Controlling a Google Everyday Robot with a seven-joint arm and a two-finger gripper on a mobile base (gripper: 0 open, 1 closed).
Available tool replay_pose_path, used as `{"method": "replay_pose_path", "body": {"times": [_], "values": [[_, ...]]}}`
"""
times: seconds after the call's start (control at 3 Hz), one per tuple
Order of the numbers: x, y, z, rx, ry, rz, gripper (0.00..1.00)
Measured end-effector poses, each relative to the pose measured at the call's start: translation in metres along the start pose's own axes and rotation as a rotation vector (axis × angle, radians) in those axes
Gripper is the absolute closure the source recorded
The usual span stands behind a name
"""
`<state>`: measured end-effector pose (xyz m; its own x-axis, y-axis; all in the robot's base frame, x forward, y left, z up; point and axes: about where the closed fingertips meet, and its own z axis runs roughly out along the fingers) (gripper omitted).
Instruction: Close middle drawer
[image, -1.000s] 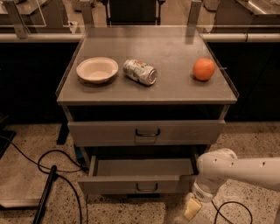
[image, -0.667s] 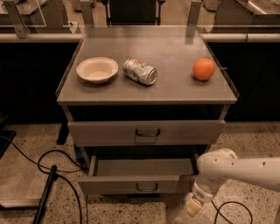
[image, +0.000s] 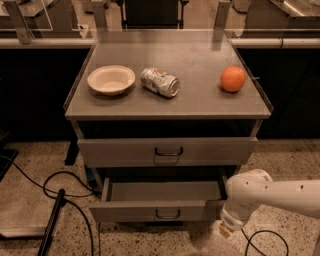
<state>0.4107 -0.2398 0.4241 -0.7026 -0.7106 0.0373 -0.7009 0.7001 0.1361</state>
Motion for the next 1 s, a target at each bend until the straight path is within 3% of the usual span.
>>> {"method": "replay_pose_path", "body": {"times": [0.33, 1.0], "values": [[-0.009, -0.016, 0.001, 0.051, -0.023, 0.024, 1.00], [-0.027, -0.044, 0.002, 0.133, -0.066, 0.064, 1.00]]}}
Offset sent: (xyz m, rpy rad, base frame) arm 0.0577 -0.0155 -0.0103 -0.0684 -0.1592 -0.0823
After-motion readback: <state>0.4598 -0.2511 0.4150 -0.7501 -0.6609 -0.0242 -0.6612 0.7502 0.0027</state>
